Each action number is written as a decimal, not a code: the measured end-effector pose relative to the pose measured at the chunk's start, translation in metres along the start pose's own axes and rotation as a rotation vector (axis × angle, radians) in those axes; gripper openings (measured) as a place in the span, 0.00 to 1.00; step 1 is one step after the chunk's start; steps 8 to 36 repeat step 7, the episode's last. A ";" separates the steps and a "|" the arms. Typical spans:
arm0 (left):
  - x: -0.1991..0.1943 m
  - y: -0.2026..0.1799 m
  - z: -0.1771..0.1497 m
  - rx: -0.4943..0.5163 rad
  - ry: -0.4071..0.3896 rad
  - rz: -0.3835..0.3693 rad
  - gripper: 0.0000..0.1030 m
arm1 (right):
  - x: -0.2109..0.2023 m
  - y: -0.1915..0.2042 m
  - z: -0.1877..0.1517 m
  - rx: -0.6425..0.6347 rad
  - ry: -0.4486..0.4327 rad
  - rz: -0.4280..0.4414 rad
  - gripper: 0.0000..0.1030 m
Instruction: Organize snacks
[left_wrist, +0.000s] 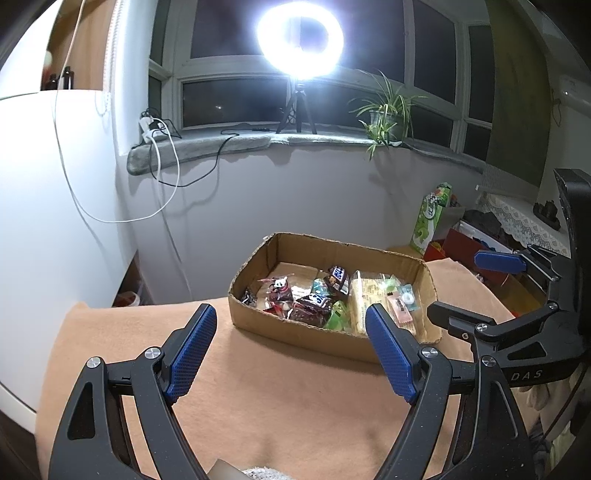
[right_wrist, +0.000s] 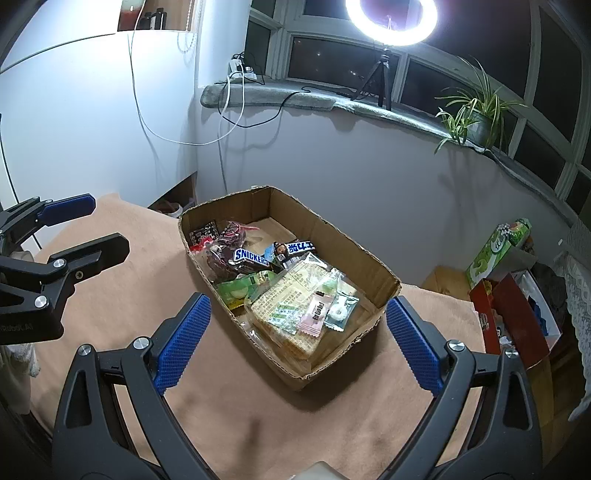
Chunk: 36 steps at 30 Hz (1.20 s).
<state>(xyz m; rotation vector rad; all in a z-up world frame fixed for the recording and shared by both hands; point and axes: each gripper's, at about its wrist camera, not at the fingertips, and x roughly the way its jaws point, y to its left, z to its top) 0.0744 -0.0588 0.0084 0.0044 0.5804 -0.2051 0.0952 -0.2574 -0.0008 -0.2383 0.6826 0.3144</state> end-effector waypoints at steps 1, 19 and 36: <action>0.000 0.000 0.000 0.001 0.001 0.001 0.80 | 0.001 -0.001 -0.001 0.001 0.002 0.001 0.95; 0.001 -0.002 -0.001 0.015 -0.007 0.000 0.80 | 0.006 -0.006 -0.006 0.002 0.018 0.000 0.95; 0.001 -0.002 -0.001 0.015 -0.007 0.000 0.80 | 0.006 -0.006 -0.006 0.002 0.018 0.000 0.95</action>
